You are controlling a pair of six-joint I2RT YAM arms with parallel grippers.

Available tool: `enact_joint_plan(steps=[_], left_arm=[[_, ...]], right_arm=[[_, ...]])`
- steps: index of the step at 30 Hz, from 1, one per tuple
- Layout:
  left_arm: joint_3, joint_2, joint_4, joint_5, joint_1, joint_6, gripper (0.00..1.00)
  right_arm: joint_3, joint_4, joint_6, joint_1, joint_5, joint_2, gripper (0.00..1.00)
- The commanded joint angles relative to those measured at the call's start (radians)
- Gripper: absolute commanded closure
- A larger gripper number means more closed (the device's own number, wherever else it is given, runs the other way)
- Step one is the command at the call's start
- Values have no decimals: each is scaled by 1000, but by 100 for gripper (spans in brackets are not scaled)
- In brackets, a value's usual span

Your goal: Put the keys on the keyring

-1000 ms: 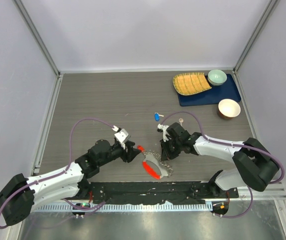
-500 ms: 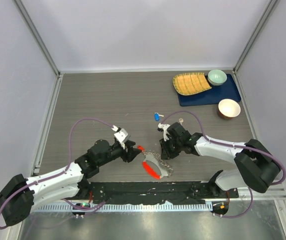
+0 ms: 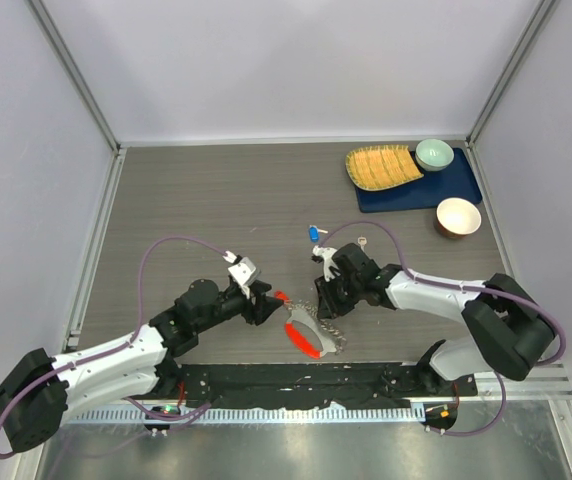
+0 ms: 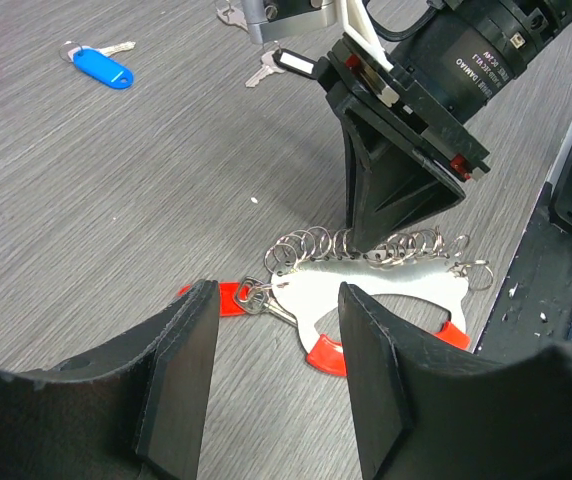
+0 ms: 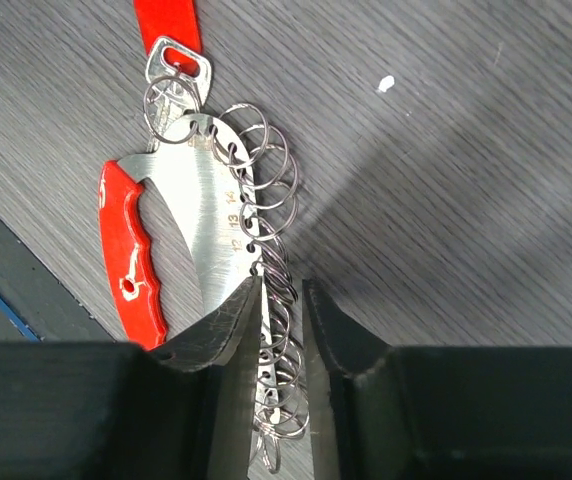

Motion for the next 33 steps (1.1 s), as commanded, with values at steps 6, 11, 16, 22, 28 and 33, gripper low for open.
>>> enact_joint_plan(steps=[6, 11, 16, 22, 28, 33], left_arm=[[3, -21, 27, 15, -4, 3, 45], [-1, -26, 32, 16, -4, 3, 45], [-13, -16, 99, 48, -4, 0, 45], [-54, -15, 251, 120, -4, 58, 45], [-77, 8, 384, 232, -4, 179, 45], [-59, -4, 417, 243, -6, 261, 45]], right_arm=[[27, 26, 0, -5, -31, 10, 86], [33, -20, -10, -7, -12, -48, 99], [50, -43, -75, -5, -28, -109, 99], [73, 15, -219, -4, -54, -214, 99], [52, 177, -332, -4, -121, -309, 99], [46, 275, -394, -4, -179, -367, 99]])
